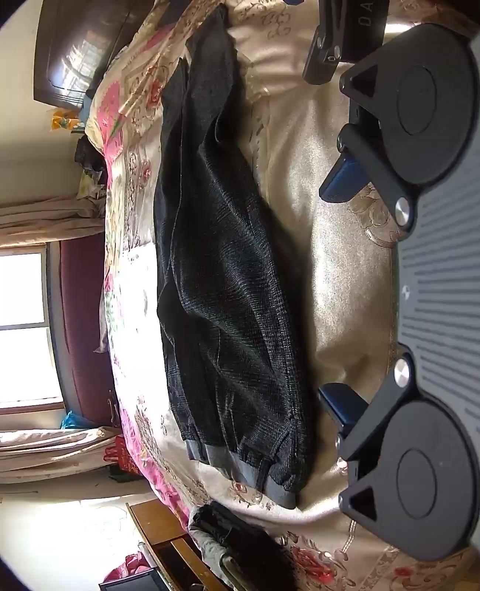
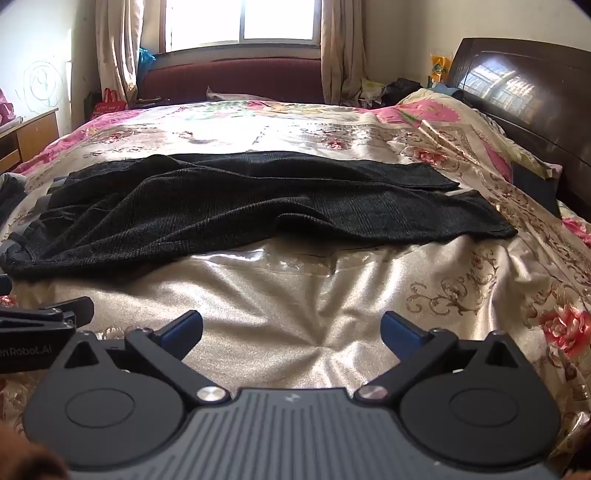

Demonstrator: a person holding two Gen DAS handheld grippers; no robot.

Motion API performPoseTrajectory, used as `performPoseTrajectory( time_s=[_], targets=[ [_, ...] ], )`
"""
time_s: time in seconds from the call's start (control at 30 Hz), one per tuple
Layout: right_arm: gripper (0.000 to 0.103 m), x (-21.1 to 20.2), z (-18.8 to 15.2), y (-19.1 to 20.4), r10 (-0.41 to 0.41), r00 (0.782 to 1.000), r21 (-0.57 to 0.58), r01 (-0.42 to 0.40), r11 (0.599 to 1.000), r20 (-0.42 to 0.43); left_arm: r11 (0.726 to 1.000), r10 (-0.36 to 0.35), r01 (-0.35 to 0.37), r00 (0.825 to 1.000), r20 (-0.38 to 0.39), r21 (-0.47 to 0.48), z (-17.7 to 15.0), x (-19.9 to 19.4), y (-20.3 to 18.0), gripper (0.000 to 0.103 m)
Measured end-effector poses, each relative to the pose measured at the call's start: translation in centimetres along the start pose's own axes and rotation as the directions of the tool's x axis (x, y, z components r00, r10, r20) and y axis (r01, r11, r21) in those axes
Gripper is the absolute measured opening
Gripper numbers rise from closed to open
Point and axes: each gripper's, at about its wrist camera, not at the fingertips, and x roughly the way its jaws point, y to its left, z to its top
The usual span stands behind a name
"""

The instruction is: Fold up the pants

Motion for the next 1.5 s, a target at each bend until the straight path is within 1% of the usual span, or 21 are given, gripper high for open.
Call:
performPoseTrajectory(
  time_s=[0.2, 0.3, 0.47, 1.1, 1.5],
  targets=[
    [0.102, 0.05, -0.18, 0.08, 0.000, 1.000, -0.002, 0.000, 1.000, 0.000, 1.000, -0.012, 0.012, 1.000, -0.009, -0.009, -0.01, -0.05, 0.11, 0.103],
    [0.102, 0.07, -0.45, 0.07, -0.002, 1.000, -0.005, 0.002, 1.000, 0.002, 1.000, -0.014, 0.014, 1.000, -0.007, -0.008, -0.65, 0.41, 0.40, 0.103],
    [0.102, 0.14, -0.72, 0.15, -0.003, 1.000, -0.004, 0.003, 1.000, -0.003, 1.000, -0.016, 0.016, 1.000, -0.016, 0.008, -0.38, 0.37, -0.21, 0.103],
    [0.102, 0.23, -0.54, 0.07, -0.008, 1.000, -0.006, 0.008, 1.000, -0.009, 0.999, -0.030, 0.030, 1.000, 0.007, 0.017, -0.36, -0.13, -0.31, 0.103],
    [0.101, 0.32, -0.43, 0.14, -0.008, 1.000, -0.008, 0.008, 1.000, -0.015, 0.999, -0.036, 0.036, 0.999, 0.006, 0.019, -0.37, 0.04, -0.37, 0.103]
  ],
)
